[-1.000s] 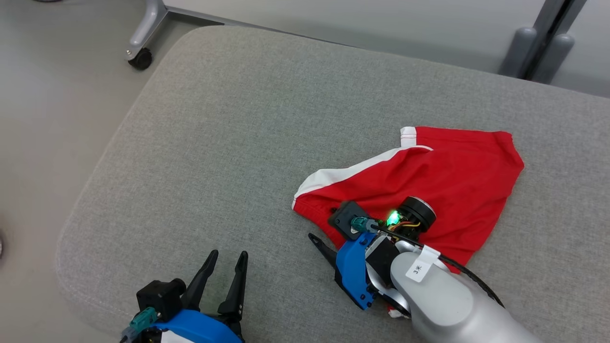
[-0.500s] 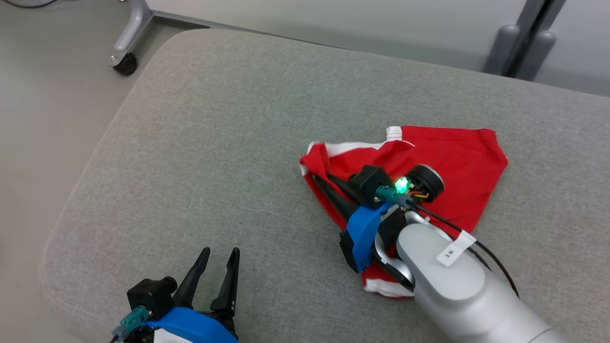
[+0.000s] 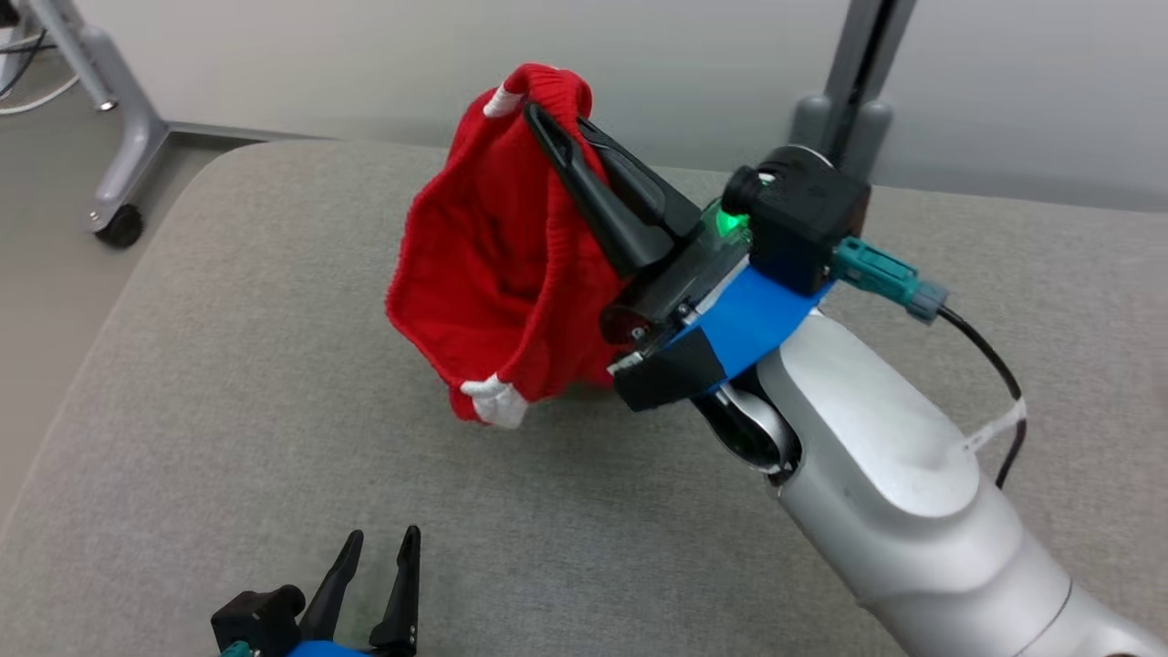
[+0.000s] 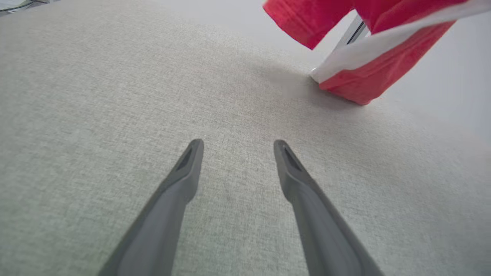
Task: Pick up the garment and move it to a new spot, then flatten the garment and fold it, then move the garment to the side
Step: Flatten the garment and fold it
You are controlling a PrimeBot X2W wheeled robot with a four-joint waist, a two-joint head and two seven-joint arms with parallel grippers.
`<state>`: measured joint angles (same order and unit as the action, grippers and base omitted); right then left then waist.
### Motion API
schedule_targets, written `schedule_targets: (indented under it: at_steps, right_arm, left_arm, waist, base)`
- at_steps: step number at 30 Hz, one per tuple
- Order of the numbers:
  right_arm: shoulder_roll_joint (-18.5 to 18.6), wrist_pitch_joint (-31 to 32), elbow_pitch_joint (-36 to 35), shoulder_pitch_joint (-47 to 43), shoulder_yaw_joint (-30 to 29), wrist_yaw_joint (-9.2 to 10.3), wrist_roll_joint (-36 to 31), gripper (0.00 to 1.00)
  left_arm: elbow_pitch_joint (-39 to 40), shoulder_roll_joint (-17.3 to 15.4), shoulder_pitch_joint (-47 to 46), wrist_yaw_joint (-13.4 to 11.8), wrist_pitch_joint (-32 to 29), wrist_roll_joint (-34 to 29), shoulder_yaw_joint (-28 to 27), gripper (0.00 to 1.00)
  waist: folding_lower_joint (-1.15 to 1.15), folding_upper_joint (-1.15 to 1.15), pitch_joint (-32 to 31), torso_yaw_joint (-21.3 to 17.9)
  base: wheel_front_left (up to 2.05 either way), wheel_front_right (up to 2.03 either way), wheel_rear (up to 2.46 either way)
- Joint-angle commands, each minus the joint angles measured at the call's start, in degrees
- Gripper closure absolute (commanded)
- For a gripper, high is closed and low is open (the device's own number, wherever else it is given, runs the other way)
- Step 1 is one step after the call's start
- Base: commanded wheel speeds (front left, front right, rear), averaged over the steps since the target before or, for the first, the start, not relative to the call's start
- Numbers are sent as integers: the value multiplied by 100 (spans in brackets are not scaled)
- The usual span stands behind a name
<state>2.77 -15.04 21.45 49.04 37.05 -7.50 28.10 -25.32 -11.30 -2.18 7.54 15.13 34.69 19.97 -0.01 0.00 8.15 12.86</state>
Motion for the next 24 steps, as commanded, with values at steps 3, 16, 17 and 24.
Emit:
schedule_targets:
  at_steps: [3,16,17,24]
  right_arm:
    - [31,-13,-81,-729,-451,2,-384,100]
    - [286,-19,1801,-2554,-3919,0,-2790,0]
    - [243,-16,1757,-2610,-4041,0,-2929,0]
    - [7,-16,1205,-3102,-3724,1,-2888,0]
  left_arm:
    - [43,37,124,-10,0,-73,-160,0]
    - [131,3,50,-10,0,-120,-103,0]
    - [124,2,57,-10,0,-120,-94,0]
    - [33,2,165,-10,0,-142,-87,0]
  waist:
    - [1,0,-229,-486]
    - [1,0,-105,-923]
    - [1,0,-118,-927]
    - [1,0,-251,-894]
  base:
    - [0,0,0]
    - [0,0,0]
    - [0,0,0]
    - [0,0,0]
